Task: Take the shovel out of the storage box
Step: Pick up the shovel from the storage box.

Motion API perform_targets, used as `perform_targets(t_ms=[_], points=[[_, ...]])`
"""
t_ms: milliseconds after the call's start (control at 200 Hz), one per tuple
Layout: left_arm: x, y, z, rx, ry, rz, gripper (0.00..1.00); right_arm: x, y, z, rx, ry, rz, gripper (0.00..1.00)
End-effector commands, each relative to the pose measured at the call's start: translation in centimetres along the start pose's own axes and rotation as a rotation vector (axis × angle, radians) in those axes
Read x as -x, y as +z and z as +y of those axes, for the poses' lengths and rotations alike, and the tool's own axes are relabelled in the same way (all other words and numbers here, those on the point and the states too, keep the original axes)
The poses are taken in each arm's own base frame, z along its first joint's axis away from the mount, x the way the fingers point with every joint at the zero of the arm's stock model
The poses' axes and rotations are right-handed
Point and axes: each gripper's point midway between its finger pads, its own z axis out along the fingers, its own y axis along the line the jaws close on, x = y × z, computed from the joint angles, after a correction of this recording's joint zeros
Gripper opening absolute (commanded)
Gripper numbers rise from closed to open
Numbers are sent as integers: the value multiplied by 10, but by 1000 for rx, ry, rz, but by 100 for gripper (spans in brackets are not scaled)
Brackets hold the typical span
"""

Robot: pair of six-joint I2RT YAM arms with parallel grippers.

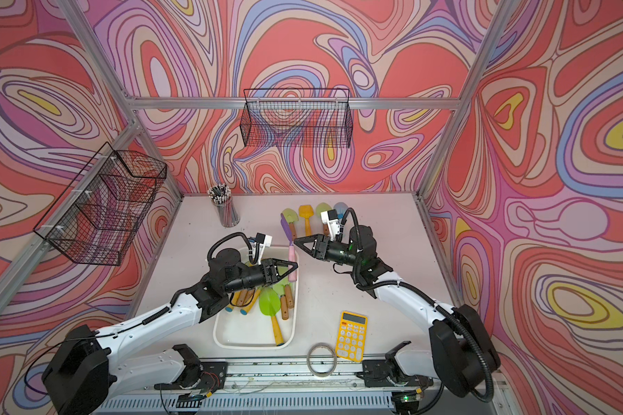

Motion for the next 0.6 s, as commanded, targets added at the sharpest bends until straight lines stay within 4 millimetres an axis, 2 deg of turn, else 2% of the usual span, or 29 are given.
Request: perform_targets(t_ms=[0,596], points=[[9,-1,-21,-100,24,-28,2,-3,4,6,55,20,9,48],[10,3,-31,-183,20,-27,3,-3,10,15,132,58,18,38]])
